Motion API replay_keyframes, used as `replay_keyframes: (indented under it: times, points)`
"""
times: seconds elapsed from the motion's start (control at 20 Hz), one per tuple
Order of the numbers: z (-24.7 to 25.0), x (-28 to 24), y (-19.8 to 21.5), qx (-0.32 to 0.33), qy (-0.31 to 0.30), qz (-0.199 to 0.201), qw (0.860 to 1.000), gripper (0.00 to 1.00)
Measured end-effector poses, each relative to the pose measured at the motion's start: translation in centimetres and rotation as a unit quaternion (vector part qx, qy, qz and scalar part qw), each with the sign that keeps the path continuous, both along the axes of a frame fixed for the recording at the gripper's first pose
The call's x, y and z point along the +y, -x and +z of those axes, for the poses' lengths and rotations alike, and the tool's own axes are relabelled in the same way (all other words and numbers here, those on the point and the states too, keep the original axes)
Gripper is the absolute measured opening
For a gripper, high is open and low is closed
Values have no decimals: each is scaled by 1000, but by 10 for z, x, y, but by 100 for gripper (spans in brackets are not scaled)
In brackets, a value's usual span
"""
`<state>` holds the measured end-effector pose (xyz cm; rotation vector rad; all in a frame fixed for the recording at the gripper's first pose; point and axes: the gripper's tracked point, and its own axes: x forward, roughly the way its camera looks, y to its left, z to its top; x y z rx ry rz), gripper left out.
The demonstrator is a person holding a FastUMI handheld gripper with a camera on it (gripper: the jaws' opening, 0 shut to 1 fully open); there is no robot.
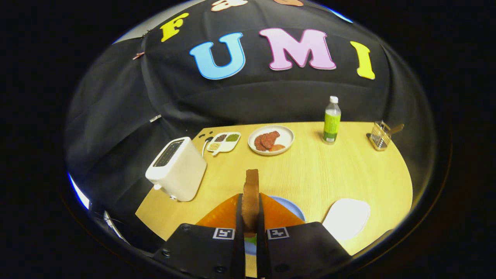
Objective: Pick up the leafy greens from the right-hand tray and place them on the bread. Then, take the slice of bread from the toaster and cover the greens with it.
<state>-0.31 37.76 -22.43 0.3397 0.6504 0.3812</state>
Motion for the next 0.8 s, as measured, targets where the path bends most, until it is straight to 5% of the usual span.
replay_keyframes:
  times: [0.5,0.8]
  points:
    - [-82,5,8,65,-50,-46,996,16]
    - [-113,-17,12,90,1,-63,994,24]
